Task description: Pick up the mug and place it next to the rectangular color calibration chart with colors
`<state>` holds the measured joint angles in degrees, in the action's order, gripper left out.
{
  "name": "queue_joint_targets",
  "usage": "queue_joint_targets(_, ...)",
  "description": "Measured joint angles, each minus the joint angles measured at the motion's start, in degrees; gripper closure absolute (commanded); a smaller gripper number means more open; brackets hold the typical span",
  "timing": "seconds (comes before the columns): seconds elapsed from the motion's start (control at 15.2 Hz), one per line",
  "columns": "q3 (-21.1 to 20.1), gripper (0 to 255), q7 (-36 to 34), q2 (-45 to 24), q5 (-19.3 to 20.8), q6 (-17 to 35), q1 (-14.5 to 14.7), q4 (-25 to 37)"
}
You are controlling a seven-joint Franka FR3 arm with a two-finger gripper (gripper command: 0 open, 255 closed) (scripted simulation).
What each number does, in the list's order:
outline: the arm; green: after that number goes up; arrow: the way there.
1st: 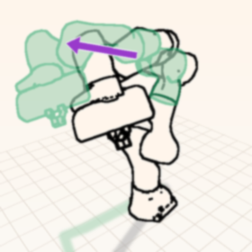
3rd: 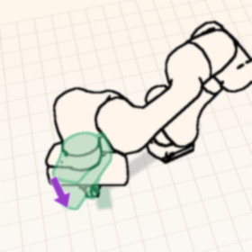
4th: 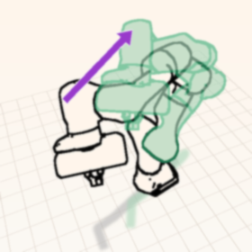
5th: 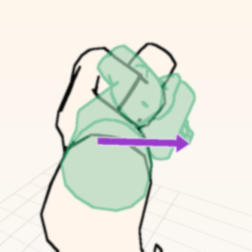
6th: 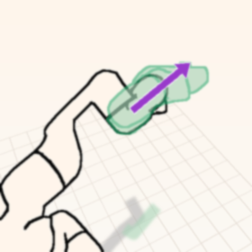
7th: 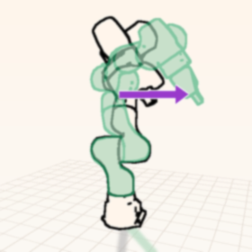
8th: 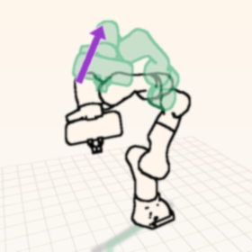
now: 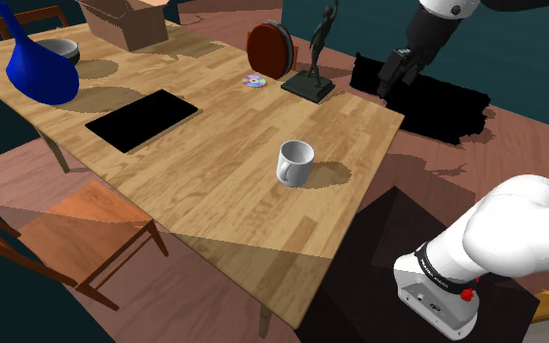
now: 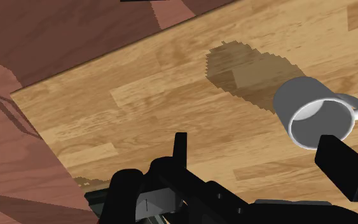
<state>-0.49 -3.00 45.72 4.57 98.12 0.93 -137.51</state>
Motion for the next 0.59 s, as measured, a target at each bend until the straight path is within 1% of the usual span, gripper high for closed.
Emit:
queue_joint_targets(0.13,-0.3,0,-0.5,-0.3,-0.3,0.7,0.1,-0.6)
queue_joint_targets(0.26,-1.1,0,-2.1,-1.8,-1.1,3.1,0.3,-2.0)
queue_joint_targets(0.59,-3.4,0,-6.7,-7.8,-3.6,11.1,1.0,-5.4)
